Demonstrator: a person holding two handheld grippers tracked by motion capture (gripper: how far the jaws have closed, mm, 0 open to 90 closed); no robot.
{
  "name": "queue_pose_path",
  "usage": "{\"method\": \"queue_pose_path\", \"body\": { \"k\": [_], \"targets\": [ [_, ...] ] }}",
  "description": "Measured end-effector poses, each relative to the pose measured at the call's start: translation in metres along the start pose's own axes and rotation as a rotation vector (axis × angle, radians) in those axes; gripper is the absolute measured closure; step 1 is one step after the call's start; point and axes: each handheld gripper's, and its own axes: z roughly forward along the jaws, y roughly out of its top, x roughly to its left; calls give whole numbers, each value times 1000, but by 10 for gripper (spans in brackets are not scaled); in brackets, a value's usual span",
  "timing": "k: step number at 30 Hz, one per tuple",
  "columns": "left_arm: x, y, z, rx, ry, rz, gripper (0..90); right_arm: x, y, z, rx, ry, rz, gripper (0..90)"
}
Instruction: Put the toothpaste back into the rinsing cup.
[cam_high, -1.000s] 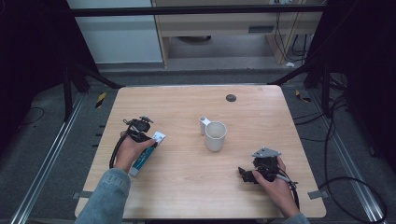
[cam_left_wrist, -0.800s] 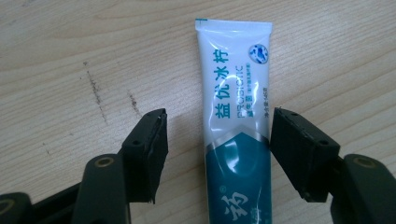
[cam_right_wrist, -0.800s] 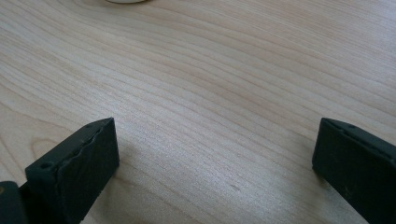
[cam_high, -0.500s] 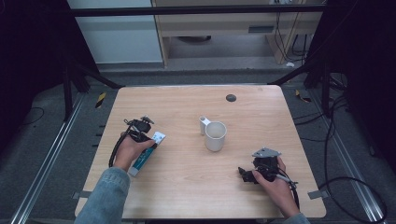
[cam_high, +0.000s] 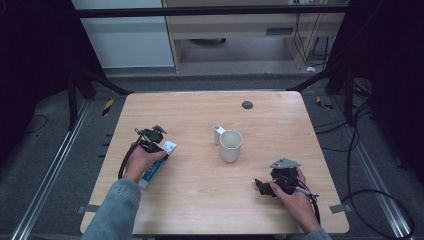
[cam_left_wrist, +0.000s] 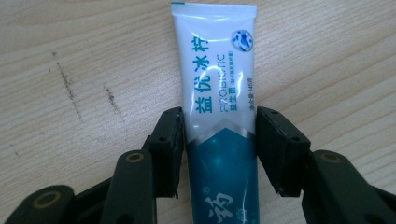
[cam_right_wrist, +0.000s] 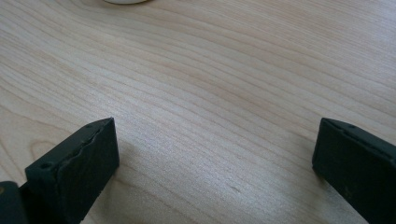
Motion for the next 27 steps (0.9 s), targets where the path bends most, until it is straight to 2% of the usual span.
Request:
{"method": "queue_pose_path", "body": {
  "k": [1, 3, 11, 27],
  "targets": [
    [0, 0, 0, -3, -2, -10, 525, 0, 0, 0, 0, 0, 0, 7],
    [-1, 1, 0, 7, 3, 3, 528, 0, 0, 0, -1, -1, -2, 7],
    [0, 1, 2, 6, -2, -13, 540, 0, 0, 0, -1, 0, -2, 7],
    [-4, -1, 3, -2, 0, 1, 588, -1, 0, 0, -2, 3, -6, 7]
  ]
}}
